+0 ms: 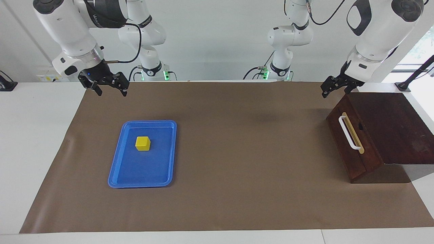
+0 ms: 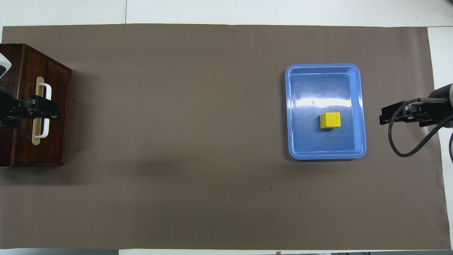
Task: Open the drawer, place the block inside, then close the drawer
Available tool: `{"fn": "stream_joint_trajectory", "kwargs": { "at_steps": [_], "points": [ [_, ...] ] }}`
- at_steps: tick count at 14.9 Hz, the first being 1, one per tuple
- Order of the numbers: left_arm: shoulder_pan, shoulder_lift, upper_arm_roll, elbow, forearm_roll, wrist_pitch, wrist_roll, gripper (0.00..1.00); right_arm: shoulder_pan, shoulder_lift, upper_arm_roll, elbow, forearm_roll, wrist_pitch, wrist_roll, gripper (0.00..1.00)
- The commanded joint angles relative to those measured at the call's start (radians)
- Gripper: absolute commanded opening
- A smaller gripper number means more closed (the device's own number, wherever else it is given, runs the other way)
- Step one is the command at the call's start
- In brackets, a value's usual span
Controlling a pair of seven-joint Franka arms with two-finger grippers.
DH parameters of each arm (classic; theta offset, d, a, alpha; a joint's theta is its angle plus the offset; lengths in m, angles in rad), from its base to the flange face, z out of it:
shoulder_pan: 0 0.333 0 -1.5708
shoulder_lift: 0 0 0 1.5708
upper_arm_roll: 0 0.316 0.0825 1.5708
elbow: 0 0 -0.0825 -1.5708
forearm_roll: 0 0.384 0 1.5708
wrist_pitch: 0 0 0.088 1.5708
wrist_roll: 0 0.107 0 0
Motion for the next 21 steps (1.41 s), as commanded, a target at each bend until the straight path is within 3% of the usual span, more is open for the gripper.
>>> {"fn": "stream_joint_trajectory", "kwargs": {
  "at_steps": [1, 7, 9, 12, 16, 20, 21],
  "points": [
    [-0.001, -0.004, 0.005, 0.001, -0.003, 0.009, 0.01, 1.0, -0.01, 0.004, 0.0, 0.01, 0.016, -0.02, -0.028, 1.0],
    [-0.001, -0.006, 0.007, -0.013, 0.0, 0.021, 0.013, 1.0, -0.016, -0.011, 0.0, 0.01, 0.018, -0.052, -0.031, 1.0],
    [0.001, -0.01, 0.008, -0.047, 0.001, 0.126, 0.033, 1.0, -0.036, -0.014, 0.0, -0.019, 0.019, 0.018, -0.007, 1.0],
    [0.008, -0.02, 0.011, -0.131, 0.044, 0.245, 0.093, 1.0, -0.04, -0.004, 0.0, -0.07, 0.019, 0.129, 0.256, 1.0],
    [0.022, 0.045, 0.011, -0.209, 0.134, 0.406, 0.116, 1.0, -0.065, 0.094, -0.001, -0.047, 0.042, 0.201, 0.641, 0.98],
    [0.036, 0.143, 0.011, -0.219, 0.194, 0.522, 0.156, 1.0, -0.103, 0.176, -0.003, -0.037, 0.214, 0.273, 0.918, 0.97],
    [0.039, 0.16, 0.011, -0.222, 0.217, 0.548, 0.157, 1.0, -0.126, 0.2, -0.006, -0.037, 0.307, 0.279, 1.011, 0.96]
  ]
}}
